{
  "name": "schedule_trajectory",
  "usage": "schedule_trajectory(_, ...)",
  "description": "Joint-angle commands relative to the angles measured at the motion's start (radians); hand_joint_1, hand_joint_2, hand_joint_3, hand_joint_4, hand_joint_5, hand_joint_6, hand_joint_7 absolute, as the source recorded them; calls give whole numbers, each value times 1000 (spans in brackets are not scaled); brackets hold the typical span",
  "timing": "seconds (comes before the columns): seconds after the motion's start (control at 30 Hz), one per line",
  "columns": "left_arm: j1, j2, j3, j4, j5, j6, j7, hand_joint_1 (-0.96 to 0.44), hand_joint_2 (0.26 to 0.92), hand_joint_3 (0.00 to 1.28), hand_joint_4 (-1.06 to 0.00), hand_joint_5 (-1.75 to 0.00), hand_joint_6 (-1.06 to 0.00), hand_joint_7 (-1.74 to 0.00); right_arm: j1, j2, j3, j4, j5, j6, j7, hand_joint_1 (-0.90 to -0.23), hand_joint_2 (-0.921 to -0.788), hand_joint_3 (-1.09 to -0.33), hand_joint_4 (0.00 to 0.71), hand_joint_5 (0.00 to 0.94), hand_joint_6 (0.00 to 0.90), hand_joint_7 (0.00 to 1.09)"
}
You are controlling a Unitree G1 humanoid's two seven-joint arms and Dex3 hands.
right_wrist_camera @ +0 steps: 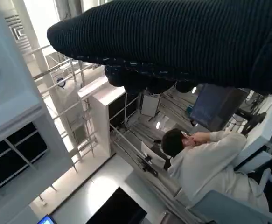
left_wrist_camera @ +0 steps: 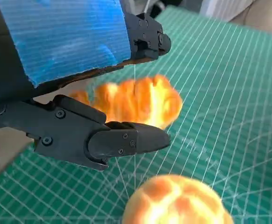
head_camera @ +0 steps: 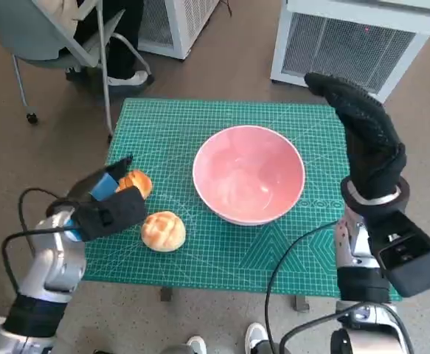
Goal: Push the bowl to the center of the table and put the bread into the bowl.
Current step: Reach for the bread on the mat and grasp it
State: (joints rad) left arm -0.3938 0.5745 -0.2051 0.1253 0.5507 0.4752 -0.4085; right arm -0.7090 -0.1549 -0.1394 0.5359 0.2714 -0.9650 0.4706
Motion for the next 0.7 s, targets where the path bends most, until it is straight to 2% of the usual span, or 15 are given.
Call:
schedule_trajectory(0.03, -23, -17, -20, 44, 18, 3, 32, -730, 921, 380, -142, -1, -145, 0, 30, -2, 5, -4, -5, 13, -8, -619, -921, -744, 260, 0, 113, 475)
schedule_trajectory(0.3, -46, -37, -48, 165, 23, -35, 103, -695, 921, 350, -201, -23, -156, -5, 38, 4, 10, -11, -7, 12, -13, -617, -921, -745, 259, 0, 104, 488)
schedule_trajectory(0.57, -85, -56, -56, 327, 23, -99, 192, -588, 921, 282, -360, -61, -215, -28, 40, 4, 17, -16, 3, 14, -8, -615, -921, -746, 256, 0, 93, 500)
schedule_trajectory(0.7, -106, -66, -51, 401, 16, -135, 247, -447, 921, 208, -574, -96, -341, -63, 42, 4, 21, -18, 9, 16, -5, -616, -921, -746, 256, 0, 90, 506)
